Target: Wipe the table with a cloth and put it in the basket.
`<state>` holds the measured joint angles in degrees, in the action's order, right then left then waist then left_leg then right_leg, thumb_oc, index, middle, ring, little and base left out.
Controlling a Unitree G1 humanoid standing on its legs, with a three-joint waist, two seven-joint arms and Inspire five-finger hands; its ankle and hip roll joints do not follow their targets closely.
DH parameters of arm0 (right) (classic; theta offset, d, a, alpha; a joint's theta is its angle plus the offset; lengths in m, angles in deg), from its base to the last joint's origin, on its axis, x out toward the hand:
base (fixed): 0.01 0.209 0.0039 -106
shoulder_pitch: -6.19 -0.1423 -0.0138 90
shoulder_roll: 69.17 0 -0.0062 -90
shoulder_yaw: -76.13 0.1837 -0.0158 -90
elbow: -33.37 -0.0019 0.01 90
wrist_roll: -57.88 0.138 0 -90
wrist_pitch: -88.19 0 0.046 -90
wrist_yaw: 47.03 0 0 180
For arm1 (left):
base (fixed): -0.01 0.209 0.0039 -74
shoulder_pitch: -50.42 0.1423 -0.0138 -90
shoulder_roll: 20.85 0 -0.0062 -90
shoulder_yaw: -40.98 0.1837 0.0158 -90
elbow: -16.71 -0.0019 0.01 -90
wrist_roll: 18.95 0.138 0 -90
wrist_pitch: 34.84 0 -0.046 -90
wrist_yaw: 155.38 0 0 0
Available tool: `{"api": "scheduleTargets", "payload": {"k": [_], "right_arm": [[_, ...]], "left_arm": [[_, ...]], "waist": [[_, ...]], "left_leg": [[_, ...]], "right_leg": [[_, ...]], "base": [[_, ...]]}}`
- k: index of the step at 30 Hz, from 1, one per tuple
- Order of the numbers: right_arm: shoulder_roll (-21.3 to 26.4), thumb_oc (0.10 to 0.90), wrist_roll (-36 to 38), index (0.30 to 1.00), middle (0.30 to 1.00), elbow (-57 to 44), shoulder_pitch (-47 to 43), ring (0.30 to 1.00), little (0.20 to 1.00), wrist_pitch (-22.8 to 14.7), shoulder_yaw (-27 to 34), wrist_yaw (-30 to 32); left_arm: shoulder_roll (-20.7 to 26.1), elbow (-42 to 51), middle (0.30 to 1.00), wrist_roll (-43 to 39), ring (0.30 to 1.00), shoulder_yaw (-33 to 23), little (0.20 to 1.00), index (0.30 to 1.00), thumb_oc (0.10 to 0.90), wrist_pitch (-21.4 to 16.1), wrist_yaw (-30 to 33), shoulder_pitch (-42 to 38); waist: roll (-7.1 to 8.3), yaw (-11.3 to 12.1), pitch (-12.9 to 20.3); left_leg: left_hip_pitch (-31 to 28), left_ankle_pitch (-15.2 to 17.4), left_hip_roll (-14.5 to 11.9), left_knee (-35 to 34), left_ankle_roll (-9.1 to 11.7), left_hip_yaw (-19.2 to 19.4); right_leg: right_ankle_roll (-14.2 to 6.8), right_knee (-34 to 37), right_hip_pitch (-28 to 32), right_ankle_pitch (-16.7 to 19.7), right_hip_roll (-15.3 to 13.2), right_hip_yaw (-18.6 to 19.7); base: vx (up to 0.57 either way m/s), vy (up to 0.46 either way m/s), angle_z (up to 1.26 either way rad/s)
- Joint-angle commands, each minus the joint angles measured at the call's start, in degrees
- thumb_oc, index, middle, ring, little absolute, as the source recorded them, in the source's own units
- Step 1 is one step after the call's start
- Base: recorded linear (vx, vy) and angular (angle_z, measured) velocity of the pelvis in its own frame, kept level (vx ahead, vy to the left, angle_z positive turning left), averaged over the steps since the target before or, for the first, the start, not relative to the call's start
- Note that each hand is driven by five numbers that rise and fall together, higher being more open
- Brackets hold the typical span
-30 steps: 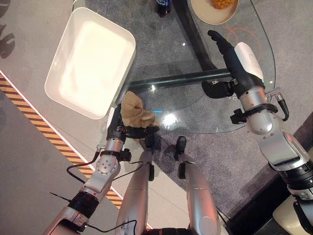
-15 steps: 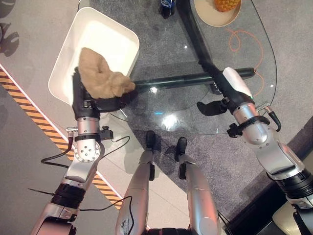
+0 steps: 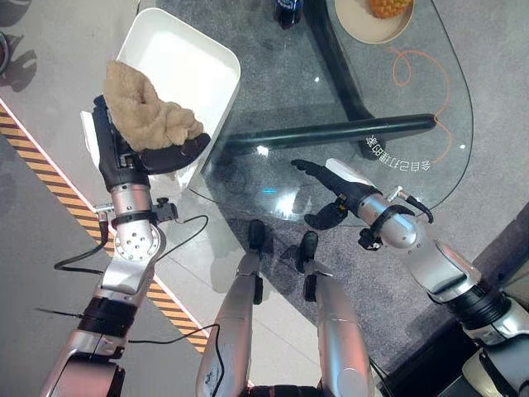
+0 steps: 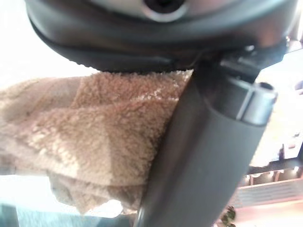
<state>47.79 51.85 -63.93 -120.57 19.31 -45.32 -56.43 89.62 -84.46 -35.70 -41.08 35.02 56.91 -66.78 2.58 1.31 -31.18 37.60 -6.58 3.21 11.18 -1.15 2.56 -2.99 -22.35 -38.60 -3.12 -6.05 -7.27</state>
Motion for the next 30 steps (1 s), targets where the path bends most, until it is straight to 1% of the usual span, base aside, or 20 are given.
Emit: {"api": "scheduleTargets", "payload": {"k": [1,5,6,8,11,15,18,19,24,30], "right_arm": [[0.45,0.8,2.72,0.9,0.9,-2.85,-5.83,0.9,0.9,-1.32,-1.52,-1.18],[0.64,0.8,4.95,0.9,0.9,-1.71,-8.73,0.9,0.9,-0.39,-4.07,-1.87],[0.47,0.8,5.11,0.9,0.9,-1.42,-8.93,0.9,0.9,-0.22,-4.57,-1.92],[0.47,0.8,5.96,0.9,0.9,-0.78,-10.03,0.9,0.9,0.01,-5.4,-2.19],[0.51,0.8,6.95,0.9,0.9,0.39,-11.12,0.9,0.9,-0.26,-6.42,-1.94],[-0.29,0.8,6.75,0.9,0.9,1.81,-12.25,0.9,0.9,-0.29,-7.34,-1.87],[-0.34,0.8,7.17,0.9,0.9,2.74,-13.19,0.9,0.9,-0.14,-7.88,-1.68],[-0.34,0.8,7.17,0.9,0.9,2.74,-13.19,0.9,0.9,-0.14,-7.88,-1.68],[-0.34,0.8,8.02,0.9,0.9,3.68,-14.31,0.9,0.9,0.26,-8.36,-1.21],[-1.17,0.8,9.31,0.9,0.9,5.5,-15.75,0.9,0.9,-0.45,-9.11,-0.77]], "left_arm": [[4.57,0.04,0.3,4.59,0.3,-2.81,0.2,0.3,0.1,-3.88,4.13,-8.65],[6.4,-6.08,0.3,5.6,0.3,-1.16,0.2,0.3,0.1,-3.36,6.69,-13.85],[6.62,-7.53,0.3,7.09,0.3,-0.56,0.2,0.3,0.1,-3.09,7.38,-14.83],[8.3,-11.27,0.3,10.17,0.3,1.4,0.2,0.3,0.1,-1.85,8.55,-18.72],[9.52,-15.66,0.3,10.07,0.3,3.66,0.2,0.3,0.1,-0.76,9.15,-23.16],[9.72,-20.0,0.3,9.5,0.3,5.49,0.2,0.3,0.1,0.16,9.9,-26.53],[10.62,-23.5,0.3,9.34,0.3,6.72,0.2,0.3,0.1,1.33,10.64,-29.15],[10.62,-23.5,0.3,9.34,0.3,6.72,0.2,0.3,0.1,1.33,10.64,-29.15],[11.81,-28.82,0.3,10.75,0.3,9.77,0.2,0.3,0.1,4.63,11.86,-33.62],[11.9,-35.35,0.3,8.65,0.3,13.17,0.2,0.3,0.1,9.11,12.51,-39.33]], "waist": [[0.18,0.66,1.39],[0.75,0.12,1.39],[0.78,0.05,1.39],[0.99,-0.4,1.39],[1.2,-0.86,1.39],[1.4,-1.2,1.39],[1.85,-1.62,1.39],[1.85,-1.62,1.39],[2.62,-2.37,1.39],[3.51,-3.28,1.39]], "left_leg": [[0.38,7.73,-0.44,6.42,0.62,0.94],[1.79,7.66,-0.78,6.79,0.77,1.56],[1.73,8.12,-0.82,7.09,0.8,1.63],[2.57,8.13,-0.94,7.44,0.8,1.87],[3.85,8.31,-0.92,8.02,0.75,2.13],[5.02,8.72,-0.81,8.84,0.68,2.2],[6.42,9.09,-1.02,9.76,0.76,2.33],[6.42,9.09,-1.02,9.76,0.76,2.33],[8.36,9.59,-1.15,10.96,0.78,2.15],[10.53,10.12,-1.22,12.0,0.83,1.95]], "right_leg": [[-1.07,3.21,-0.67,3.15,2.13,1.73],[-1.19,3.23,-2.06,3.63,2.27,1.9],[-1.26,2.97,-2.02,3.3,2.3,1.93],[-1.46,2.96,-2.9,3.8,2.28,2.14],[-1.65,3.06,-4.1,4.3,2.19,2.27],[-1.81,2.96,-5.15,4.63,2.06,2.32],[-2.07,2.84,-6.43,4.99,1.92,2.5],[-2.07,2.84,-6.43,4.99,1.92,2.5],[-2.58,2.74,-8.35,5.76,1.91,2.94],[-3.31,3.01,-10.59,6.86,1.78,3.16]], "base": [[0.0,0.072,0.0],[0.0,0.083,0.0],[0.02,0.088,0.01],[0.01,0.088,0.02],[0.0,0.088,0.03],[0.0,0.066,-0.02],[0.01,0.065,0.01],[0.01,0.052,0.02],[0.01,0.053,0.0],[0.0,0.023,0.01]]}}
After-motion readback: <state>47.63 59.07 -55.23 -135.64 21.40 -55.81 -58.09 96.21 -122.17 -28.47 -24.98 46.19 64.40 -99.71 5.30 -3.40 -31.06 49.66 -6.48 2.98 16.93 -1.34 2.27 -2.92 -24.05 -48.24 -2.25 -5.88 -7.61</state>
